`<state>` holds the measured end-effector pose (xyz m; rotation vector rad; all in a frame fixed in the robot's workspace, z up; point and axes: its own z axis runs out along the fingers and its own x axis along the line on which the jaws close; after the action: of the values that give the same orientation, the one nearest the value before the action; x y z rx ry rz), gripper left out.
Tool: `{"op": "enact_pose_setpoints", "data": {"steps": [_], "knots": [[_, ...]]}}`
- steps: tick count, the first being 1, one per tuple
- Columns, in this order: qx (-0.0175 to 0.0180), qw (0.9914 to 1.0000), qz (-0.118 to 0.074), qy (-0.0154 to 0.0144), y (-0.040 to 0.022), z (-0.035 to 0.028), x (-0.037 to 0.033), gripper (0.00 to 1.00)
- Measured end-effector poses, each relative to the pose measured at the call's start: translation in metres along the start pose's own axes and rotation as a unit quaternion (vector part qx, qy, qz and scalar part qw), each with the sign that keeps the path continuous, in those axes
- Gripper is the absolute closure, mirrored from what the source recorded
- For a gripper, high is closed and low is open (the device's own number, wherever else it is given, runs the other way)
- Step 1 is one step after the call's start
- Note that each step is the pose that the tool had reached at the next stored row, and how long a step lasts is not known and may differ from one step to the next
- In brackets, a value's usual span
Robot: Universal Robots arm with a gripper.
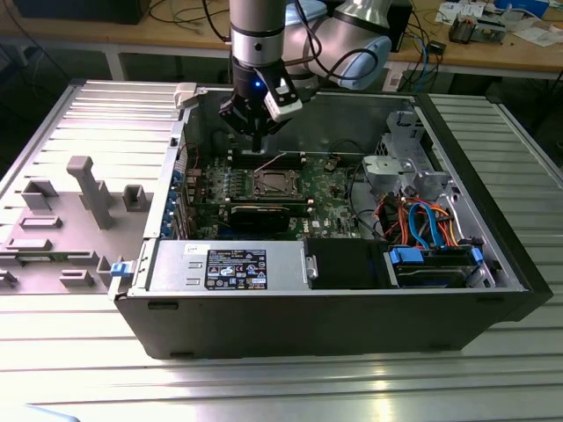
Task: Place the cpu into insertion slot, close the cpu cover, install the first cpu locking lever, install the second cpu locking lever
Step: 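Install the first cpu locking lever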
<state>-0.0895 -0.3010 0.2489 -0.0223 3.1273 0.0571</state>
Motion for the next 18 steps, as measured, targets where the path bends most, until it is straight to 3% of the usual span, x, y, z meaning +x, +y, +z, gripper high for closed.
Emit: {"op": "enact_pose_setpoints", "data": {"steps": [11,18], "knots": [[0.0,1.0,0.001,-0.0001,0.0008,0.0081,-0.0101,0.89],[0.0003,0.99997,-0.007,0.0002,0.0009,0.011,-0.0123,0.89]]}}
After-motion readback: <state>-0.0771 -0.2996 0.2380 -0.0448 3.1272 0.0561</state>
